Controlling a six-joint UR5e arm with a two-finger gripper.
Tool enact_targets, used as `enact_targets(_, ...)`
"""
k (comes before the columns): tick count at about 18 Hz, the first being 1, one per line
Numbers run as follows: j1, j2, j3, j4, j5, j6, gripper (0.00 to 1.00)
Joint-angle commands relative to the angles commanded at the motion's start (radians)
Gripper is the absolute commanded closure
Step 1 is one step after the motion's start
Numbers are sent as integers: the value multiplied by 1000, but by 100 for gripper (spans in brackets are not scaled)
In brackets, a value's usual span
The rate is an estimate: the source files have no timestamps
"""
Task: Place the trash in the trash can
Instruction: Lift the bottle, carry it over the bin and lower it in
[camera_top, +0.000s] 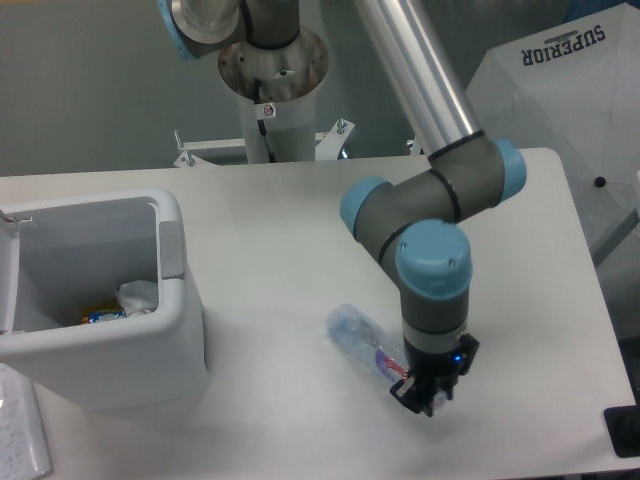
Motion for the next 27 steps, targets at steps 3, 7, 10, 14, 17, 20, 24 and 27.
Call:
enact_targets(3, -5, 72, 28, 40, -70, 0, 90)
enact_targets(7, -34, 179, 43, 49, -199, 0, 90)
enact_targets(10, -69, 256, 45, 87, -261, 40, 90)
enact_targets(14, -150, 315, 40, 100, -279, 158, 90)
enact_targets(17, -202, 370, 35, 104, -342, 161, 90)
enact_targets(20, -244, 394, -1, 103, -382, 160, 90)
enact_targets(24, -350, 391, -87, 103, -385, 161, 90)
enact_targets(27, -408, 397, -151, 103, -384, 156, 90)
